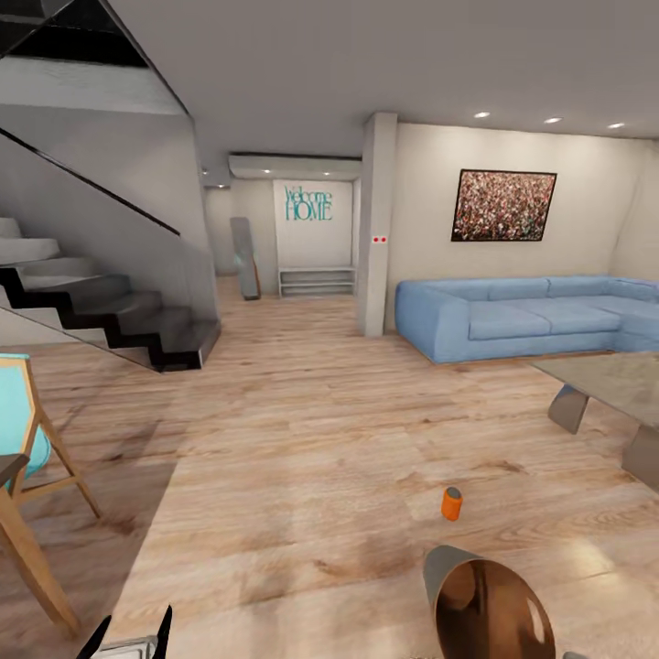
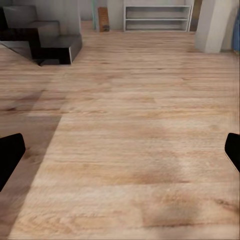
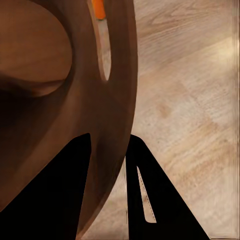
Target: Put the three can of soda from the living room inside the tash can in the kitchen.
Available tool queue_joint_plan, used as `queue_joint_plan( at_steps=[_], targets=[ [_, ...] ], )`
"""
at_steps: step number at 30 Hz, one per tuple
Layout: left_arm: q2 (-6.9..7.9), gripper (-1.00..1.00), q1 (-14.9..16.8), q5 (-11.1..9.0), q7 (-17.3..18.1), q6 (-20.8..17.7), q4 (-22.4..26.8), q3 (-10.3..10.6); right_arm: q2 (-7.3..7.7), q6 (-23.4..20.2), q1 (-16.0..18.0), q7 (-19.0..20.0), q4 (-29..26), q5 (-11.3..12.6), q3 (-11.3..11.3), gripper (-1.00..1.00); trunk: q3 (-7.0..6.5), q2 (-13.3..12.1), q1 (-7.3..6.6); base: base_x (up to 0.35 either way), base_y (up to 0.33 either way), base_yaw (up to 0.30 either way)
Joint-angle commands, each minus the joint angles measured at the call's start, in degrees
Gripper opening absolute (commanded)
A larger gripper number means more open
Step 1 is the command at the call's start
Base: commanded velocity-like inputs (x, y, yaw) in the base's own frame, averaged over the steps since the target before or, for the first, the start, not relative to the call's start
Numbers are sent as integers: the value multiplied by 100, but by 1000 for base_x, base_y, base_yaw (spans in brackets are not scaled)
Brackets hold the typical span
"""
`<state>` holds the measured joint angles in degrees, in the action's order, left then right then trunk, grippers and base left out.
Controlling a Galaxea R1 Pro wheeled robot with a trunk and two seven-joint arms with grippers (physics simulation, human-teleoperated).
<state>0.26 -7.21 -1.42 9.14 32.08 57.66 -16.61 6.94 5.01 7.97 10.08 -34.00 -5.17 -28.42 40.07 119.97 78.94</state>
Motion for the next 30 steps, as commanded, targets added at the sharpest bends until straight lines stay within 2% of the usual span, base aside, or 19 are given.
queue_joint_plan(
  at_steps=[1, 12, 22, 30],
  targets=[
    [0, 100, 0, 3, 0, 0, 0, 0, 0, 0, 3, 20, -11, 25, -6, -100, -5, 0, 0, 0, 0, -236],
    [0, 100, 0, 10, 0, 1, 0, 0, 0, 0, 3, 20, -3, 25, -6, -100, -57, 0, 0, 0, -7, -232],
    [0, 100, 0, 11, 0, 0, 0, 0, 0, 0, 3, 20, -2, 25, 0, -100, -106, 0, 0, 0, -120, -229],
    [0, 100, 0, 13, 0, 0, 0, 0, 0, 0, 3, 20, -2, 25, -5, -100, -145, 0, 0, 0, -27, -229]
  ],
)
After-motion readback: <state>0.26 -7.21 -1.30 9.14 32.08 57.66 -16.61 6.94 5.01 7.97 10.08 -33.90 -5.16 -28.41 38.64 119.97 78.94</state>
